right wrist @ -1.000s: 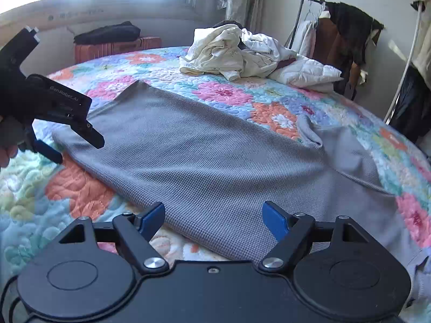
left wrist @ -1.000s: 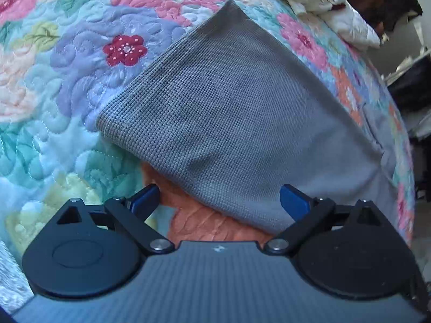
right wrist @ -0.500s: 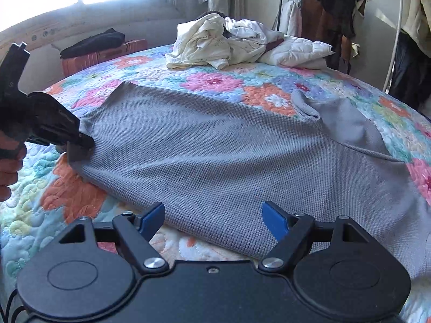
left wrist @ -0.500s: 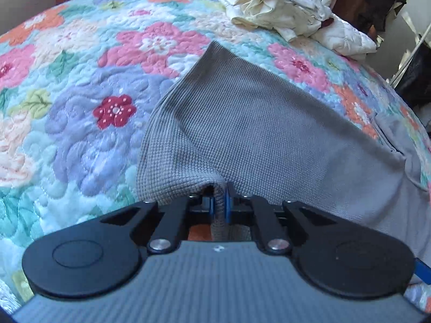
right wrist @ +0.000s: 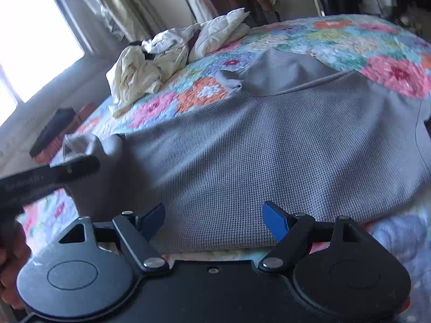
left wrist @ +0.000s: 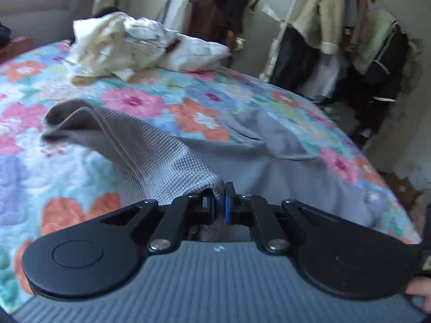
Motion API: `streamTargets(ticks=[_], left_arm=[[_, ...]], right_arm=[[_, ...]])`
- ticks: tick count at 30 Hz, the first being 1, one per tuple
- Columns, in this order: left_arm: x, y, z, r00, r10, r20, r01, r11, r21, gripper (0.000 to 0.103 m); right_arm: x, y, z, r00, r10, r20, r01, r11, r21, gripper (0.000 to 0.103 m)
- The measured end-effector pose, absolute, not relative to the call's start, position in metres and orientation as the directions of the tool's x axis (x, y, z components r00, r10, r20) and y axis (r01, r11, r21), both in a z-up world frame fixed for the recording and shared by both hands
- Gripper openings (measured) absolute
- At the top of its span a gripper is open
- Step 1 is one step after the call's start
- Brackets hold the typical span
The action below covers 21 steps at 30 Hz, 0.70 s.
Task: Fold clothes
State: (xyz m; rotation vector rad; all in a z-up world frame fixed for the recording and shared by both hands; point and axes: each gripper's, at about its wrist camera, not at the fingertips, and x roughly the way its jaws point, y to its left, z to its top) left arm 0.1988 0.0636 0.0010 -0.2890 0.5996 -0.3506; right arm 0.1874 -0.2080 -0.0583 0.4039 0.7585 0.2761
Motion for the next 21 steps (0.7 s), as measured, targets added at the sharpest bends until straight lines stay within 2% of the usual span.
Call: streamTargets(ticks=[2,5,11,14,15,17,18,21], left_arm=[[0.203,0.050,-0.001,0.738,-0.463,-0.491,0.313,0.879,-0.359,0.006],[0.208,0.037,-0.017,0.698,-0.482,-0.529,0.319,0.871,-0.373,0.006],[0.217,0.047,-0.050,0.575,-0.487,-0.657,0.230,0.868,-0.441,0.007],[0.207,0.055,-0.038,0.508,-0.510,-0.694,0.268,0.859,-0.436,0.009],[0.200,0.063,-0.031,0.521,-0.519,-0.677,0.285,0.854,-0.435,0.011],[0.186,0.075,-0.018,0.547,-0.492,-0.678,0.283,0.870,-0.403,0.029],[0.182,0.082,-0.015,0.571,-0.458,-0.682,0.264,0.889,-0.375,0.033],[0.179,0.098,-0.013,0.624,-0.353,-0.697,0.179,0.933,-0.313,0.036]], right_arm=[[0.189,-0.220,-0.064,0.697,0.425,-0.577,-0.055,0.835,0.548,0.083],[0.192,-0.228,-0.072,0.703,0.444,-0.555,-0.020,0.792,0.610,0.083],[0.195,-0.212,-0.069,0.708,0.439,-0.553,-0.073,0.825,0.560,0.083],[0.194,-0.202,-0.066,0.706,0.436,-0.558,-0.115,0.848,0.517,0.083],[0.194,-0.199,-0.065,0.706,0.435,-0.559,-0.129,0.855,0.503,0.083],[0.194,-0.192,-0.063,0.705,0.433,-0.562,-0.156,0.867,0.472,0.083],[0.194,-0.188,-0.062,0.704,0.432,-0.563,-0.170,0.873,0.457,0.083],[0.194,-0.178,-0.058,0.703,0.429,-0.567,-0.211,0.887,0.410,0.083]])
